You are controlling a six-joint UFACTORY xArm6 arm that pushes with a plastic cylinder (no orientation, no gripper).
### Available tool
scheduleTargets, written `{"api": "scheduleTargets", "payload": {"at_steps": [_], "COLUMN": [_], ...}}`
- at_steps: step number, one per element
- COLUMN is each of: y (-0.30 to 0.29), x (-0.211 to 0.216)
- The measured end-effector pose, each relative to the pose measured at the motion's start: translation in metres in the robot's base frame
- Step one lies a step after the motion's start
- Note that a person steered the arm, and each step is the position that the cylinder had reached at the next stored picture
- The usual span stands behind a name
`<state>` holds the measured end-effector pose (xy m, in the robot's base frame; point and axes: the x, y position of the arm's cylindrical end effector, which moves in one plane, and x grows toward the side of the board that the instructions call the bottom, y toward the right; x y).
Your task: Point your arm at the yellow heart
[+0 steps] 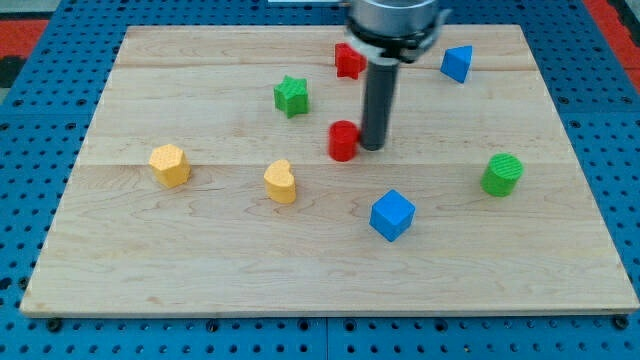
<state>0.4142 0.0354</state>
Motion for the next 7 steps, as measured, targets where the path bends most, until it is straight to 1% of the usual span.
{"api": "scheduleTargets", "payload": {"at_steps": [1, 2, 3, 4, 5, 6, 7], "y": [-0.033, -0.040, -0.031, -0.032, -0.048, -0.095, -0.117], "x": [0.000, 0.001, 0.030, 0.068, 0.097, 0.102, 0.098]}}
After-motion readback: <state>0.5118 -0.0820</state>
